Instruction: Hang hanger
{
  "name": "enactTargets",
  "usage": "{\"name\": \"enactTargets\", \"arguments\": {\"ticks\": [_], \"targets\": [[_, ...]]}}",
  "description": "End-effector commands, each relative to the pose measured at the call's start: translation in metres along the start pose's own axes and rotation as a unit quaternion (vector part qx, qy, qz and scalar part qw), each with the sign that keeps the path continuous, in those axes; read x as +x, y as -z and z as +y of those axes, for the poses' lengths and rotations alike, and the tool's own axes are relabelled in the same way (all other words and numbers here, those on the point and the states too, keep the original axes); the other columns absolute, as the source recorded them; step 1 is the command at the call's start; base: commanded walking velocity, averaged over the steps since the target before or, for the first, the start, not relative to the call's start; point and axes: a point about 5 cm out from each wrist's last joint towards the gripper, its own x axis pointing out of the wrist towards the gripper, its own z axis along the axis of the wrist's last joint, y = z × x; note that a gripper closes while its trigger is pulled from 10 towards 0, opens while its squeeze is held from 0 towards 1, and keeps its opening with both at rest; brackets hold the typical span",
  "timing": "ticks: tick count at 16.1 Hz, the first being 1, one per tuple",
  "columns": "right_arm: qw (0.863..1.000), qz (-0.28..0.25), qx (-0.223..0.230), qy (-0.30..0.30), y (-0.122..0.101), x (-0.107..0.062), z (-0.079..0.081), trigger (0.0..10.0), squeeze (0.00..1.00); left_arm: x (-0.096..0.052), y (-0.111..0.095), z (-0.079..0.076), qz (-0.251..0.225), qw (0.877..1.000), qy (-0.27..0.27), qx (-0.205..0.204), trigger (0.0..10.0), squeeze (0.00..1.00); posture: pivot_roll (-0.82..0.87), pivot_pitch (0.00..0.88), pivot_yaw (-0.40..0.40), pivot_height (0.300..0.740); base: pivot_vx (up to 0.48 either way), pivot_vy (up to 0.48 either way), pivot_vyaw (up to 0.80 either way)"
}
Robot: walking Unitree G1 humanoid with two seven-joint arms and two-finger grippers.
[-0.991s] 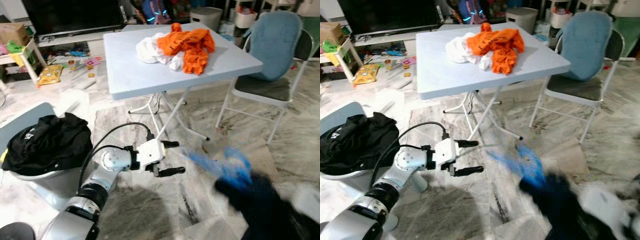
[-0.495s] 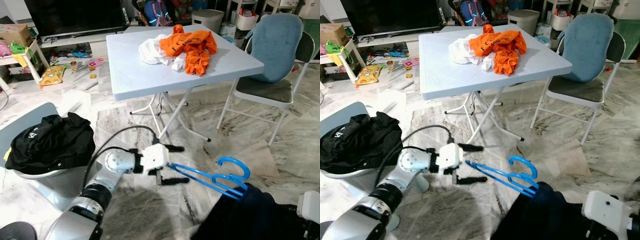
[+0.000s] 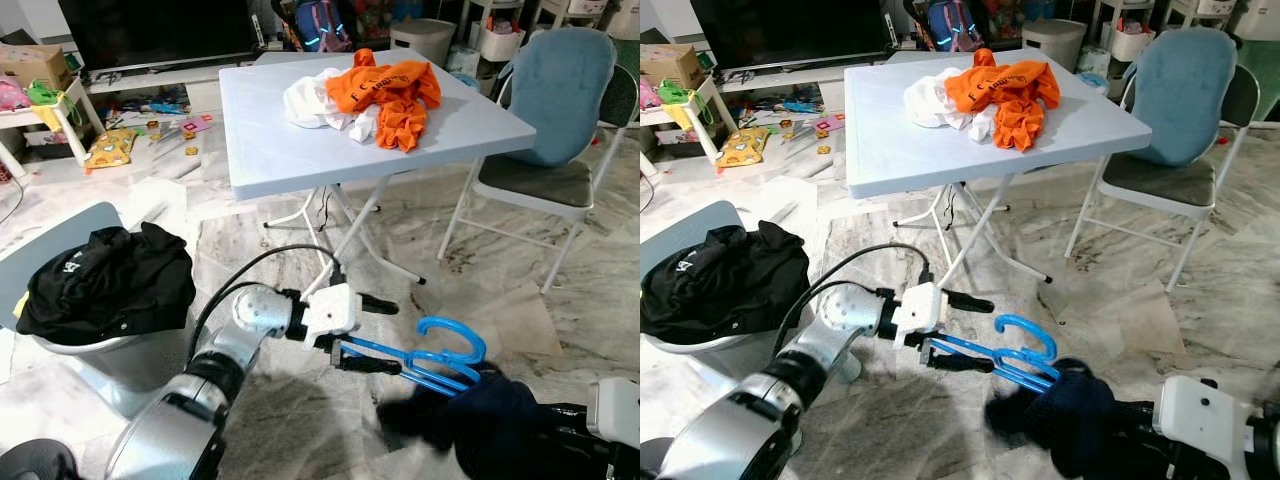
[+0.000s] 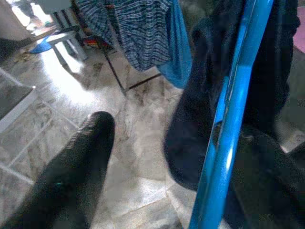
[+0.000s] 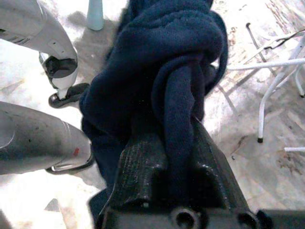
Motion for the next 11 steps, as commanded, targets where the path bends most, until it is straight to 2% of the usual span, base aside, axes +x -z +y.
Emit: {"name": "enactTargets", "arguments": {"ticks": [1,4,7,11], "targets": [[1.000,-0.015,-0.022,-0.016,-0.009,-0.001,-0.001,10.0,0.00,-0.002,-0.003,0.006,0.000,1.000,0.005,-0.011,0.0,0.00,-0.12,0.000,0.023,0.740,0.000,0.000,0.00],[0.999,-0.012,-0.031,-0.009,-0.008,0.000,-0.003,10.0,0.00,-0.002,-0.004,0.007,0.013,0.999,0.045,-0.021,0.0,0.00,-0.13,0.000,0.025,0.740,0.000,0.000,0.00],[0.999,-0.013,-0.043,0.004,-0.009,0.003,-0.008,10.0,0.00,-0.001,-0.008,0.011,0.005,0.999,0.046,-0.025,0.0,0.00,-0.13,0.000,0.023,0.740,0.000,0.000,0.00],[0.997,-0.028,-0.068,0.029,-0.015,0.008,-0.019,10.0,0.00,-0.003,-0.008,0.013,0.018,0.998,0.058,-0.026,0.0,0.00,-0.13,0.000,0.018,0.740,0.000,0.000,0.00]]}}
